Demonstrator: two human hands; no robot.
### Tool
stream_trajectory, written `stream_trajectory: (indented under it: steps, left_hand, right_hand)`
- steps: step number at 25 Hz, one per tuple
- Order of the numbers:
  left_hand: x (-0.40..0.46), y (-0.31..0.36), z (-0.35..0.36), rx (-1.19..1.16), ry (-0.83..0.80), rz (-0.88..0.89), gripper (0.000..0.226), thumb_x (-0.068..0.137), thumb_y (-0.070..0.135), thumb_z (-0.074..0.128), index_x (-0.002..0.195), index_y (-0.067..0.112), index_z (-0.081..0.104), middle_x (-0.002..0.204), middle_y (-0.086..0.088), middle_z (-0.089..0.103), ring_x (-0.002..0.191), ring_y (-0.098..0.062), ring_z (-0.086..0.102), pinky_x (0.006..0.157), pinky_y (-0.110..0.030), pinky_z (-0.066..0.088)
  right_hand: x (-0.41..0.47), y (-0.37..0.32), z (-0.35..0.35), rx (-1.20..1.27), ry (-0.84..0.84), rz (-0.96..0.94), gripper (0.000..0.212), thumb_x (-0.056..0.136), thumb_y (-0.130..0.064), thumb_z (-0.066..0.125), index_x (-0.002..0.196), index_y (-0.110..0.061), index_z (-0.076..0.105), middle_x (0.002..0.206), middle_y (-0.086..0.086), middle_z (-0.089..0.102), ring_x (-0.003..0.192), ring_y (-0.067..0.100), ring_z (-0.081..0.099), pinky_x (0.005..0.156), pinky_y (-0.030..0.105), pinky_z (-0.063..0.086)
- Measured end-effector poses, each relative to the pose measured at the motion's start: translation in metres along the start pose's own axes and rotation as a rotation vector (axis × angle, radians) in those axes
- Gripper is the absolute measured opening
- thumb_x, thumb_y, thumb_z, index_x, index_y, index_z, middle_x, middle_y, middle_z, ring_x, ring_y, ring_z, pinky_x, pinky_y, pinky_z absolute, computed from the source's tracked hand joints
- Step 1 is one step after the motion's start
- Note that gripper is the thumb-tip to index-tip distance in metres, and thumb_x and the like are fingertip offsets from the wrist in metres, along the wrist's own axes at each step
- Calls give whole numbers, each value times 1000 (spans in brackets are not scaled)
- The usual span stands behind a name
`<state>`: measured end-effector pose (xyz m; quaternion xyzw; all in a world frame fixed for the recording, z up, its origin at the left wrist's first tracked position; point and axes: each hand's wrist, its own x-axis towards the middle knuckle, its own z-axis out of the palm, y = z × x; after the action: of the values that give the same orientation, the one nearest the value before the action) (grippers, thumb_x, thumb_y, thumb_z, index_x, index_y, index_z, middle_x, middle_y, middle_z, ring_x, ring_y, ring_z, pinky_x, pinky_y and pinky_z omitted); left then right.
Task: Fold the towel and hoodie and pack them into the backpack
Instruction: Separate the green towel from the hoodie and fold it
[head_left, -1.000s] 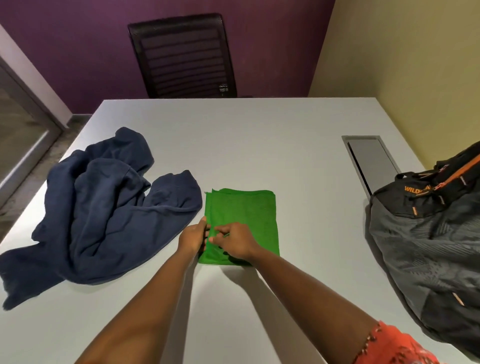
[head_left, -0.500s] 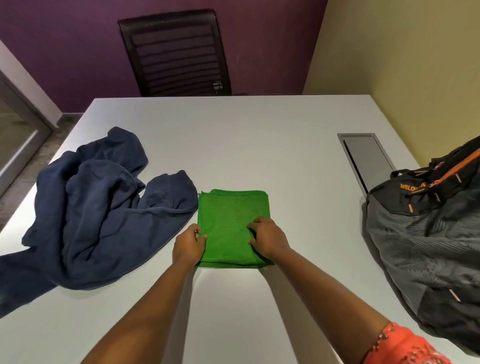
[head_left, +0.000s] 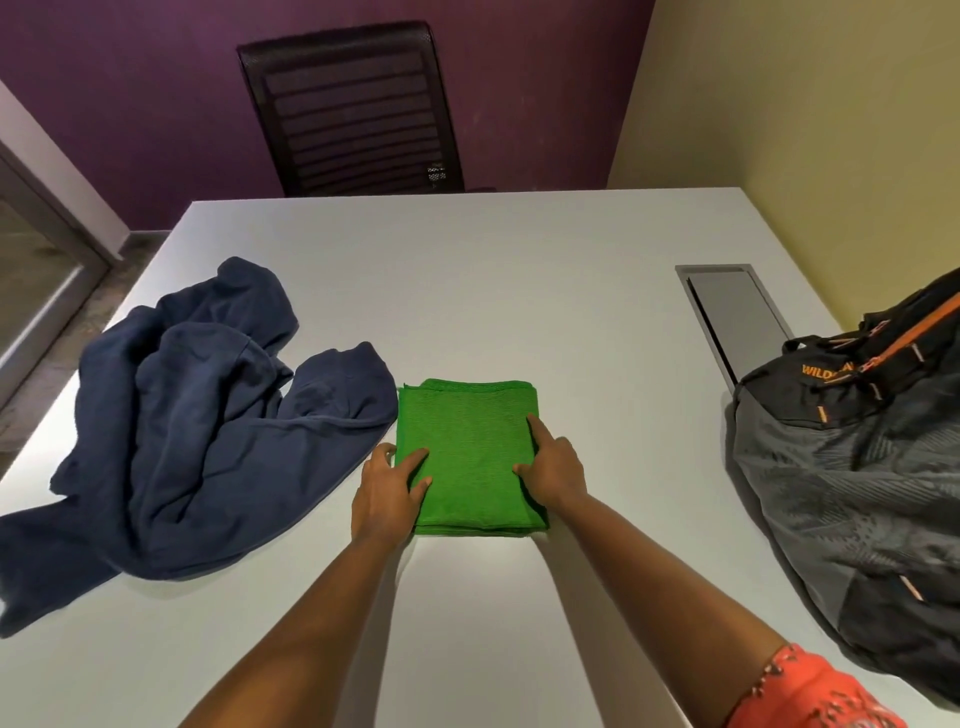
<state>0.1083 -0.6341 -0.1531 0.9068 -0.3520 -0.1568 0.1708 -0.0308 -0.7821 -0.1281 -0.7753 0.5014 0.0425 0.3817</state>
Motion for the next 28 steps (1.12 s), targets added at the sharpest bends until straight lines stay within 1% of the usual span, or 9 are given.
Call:
stream_trajectory:
  steps: [5, 9, 12, 15, 18, 20, 22, 25, 28]
  left_hand:
    - [7, 4, 3, -53, -139, 90, 56, 84, 28, 67, 136, 26, 47, 140, -14, 34, 130, -29, 33, 104, -35, 34]
    - [6, 12, 3, 47, -139, 356, 50, 80, 31, 70, 128, 26, 56, 145, -9, 37, 131, -28, 36, 103, -38, 39]
    - [0, 21, 3, 102, -55, 660, 44, 77, 52, 51, 103, 24, 72, 118, -1, 66, 109, -22, 62, 84, -31, 54]
    - [-6, 27, 4, 268, -305, 644, 71, 72, 70, 39, 126, 27, 58, 142, 6, 47, 130, -13, 44, 97, -26, 41]
    - [-12, 24, 3, 284, -343, 658, 52, 81, 34, 62, 132, 24, 52, 145, 1, 42, 132, -16, 42, 97, -29, 43]
    - [-16, 22, 4, 201, -292, 655, 52, 65, 13, 74, 115, 23, 66, 123, -2, 63, 107, -17, 64, 71, -23, 55]
    - [-18, 24, 3, 220, -231, 665, 52, 50, 8, 83, 99, 23, 73, 103, 2, 71, 85, -13, 70, 54, -17, 51]
    - [-13, 36, -3, 236, -238, 614, 40, 75, 5, 61, 114, 13, 67, 120, -1, 65, 107, -19, 63, 81, -26, 49]
    - [-11, 35, -4, 280, -321, 612, 53, 75, 46, 57, 120, 19, 62, 131, 6, 55, 119, -14, 53, 88, -24, 43]
  right_hand:
    - [4, 12, -11, 2, 109, 13, 44, 91, -11, 44, 134, -14, 33, 113, 15, 59, 102, 33, 56, 74, 32, 37]
    - [4, 33, -38, -178, 176, -129, 51, 84, -13, 63, 130, -15, 42, 111, 10, 54, 106, 29, 52, 82, 35, 43]
    - [1, 44, -57, -250, -75, -416, 32, 71, -23, 79, 100, -18, 67, 85, -5, 54, 88, 15, 50, 78, 31, 42]
    - [-8, 53, -60, -430, -316, -472, 40, 60, -38, 85, 93, -19, 70, 87, -1, 62, 85, 13, 51, 74, 28, 42]
    - [-13, 62, -56, -608, -269, -555, 39, 67, -29, 79, 103, -20, 66, 102, 0, 63, 103, 15, 48, 78, 27, 38]
    - [-16, 65, -56, -613, -191, -608, 28, 73, -11, 66, 100, -18, 66, 94, -4, 61, 104, 18, 52, 69, 24, 32]
    - [-17, 67, -56, -588, -154, -593, 26, 72, -5, 57, 92, -16, 67, 78, -10, 52, 95, 21, 56, 63, 22, 27]
    - [-20, 65, -61, -560, -251, -512, 18, 71, -9, 65, 86, -18, 66, 62, -17, 42, 76, 16, 50, 51, 19, 28]
    - [-21, 59, -68, -489, -387, -443, 15, 71, -14, 71, 83, -19, 65, 64, -18, 45, 75, 12, 49, 54, 13, 33]
